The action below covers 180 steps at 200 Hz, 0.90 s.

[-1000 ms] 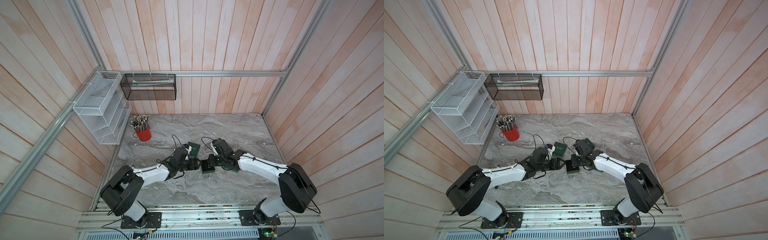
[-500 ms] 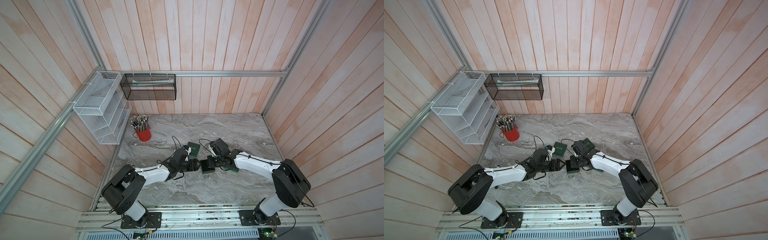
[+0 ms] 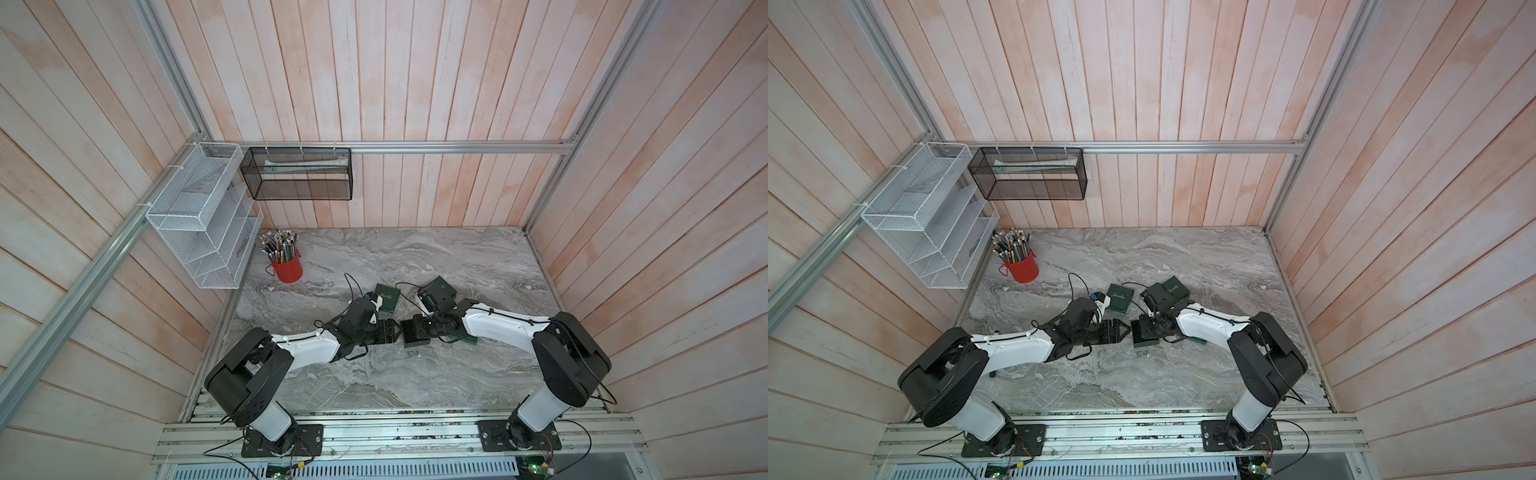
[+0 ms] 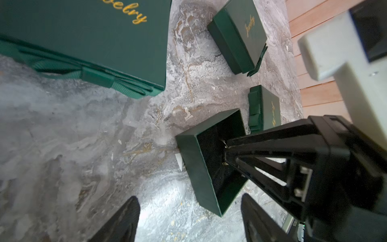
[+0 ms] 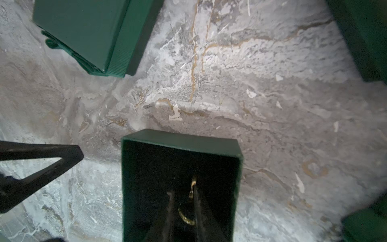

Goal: Take the rings out of the lift-off lid box
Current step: Pick up the jewelry box from the center of the board.

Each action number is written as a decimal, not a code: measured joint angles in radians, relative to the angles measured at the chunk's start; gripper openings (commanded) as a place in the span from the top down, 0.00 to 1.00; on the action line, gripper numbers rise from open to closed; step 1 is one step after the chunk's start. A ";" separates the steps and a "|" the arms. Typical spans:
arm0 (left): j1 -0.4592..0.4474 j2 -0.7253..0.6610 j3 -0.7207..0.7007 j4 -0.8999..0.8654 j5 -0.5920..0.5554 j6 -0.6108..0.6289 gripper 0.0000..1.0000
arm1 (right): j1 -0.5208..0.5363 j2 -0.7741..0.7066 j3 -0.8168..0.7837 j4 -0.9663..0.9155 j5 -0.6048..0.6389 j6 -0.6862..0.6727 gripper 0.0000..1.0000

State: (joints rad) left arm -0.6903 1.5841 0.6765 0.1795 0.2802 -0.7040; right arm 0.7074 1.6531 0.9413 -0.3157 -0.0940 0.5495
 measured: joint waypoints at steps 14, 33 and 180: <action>0.000 0.000 0.000 0.001 0.001 0.000 0.22 | 0.000 0.000 0.000 0.000 0.004 0.000 0.82; 0.000 0.000 -0.001 0.001 0.002 -0.001 0.22 | 0.000 0.004 0.000 0.000 0.010 0.000 0.83; 0.009 0.032 -0.009 0.017 0.036 -0.008 0.22 | 0.002 -0.006 0.000 0.011 0.014 0.027 1.00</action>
State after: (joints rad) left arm -0.6815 1.6157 0.6674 0.1963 0.3161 -0.7116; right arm 0.7090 1.6466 0.9413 -0.3050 -0.0803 0.5770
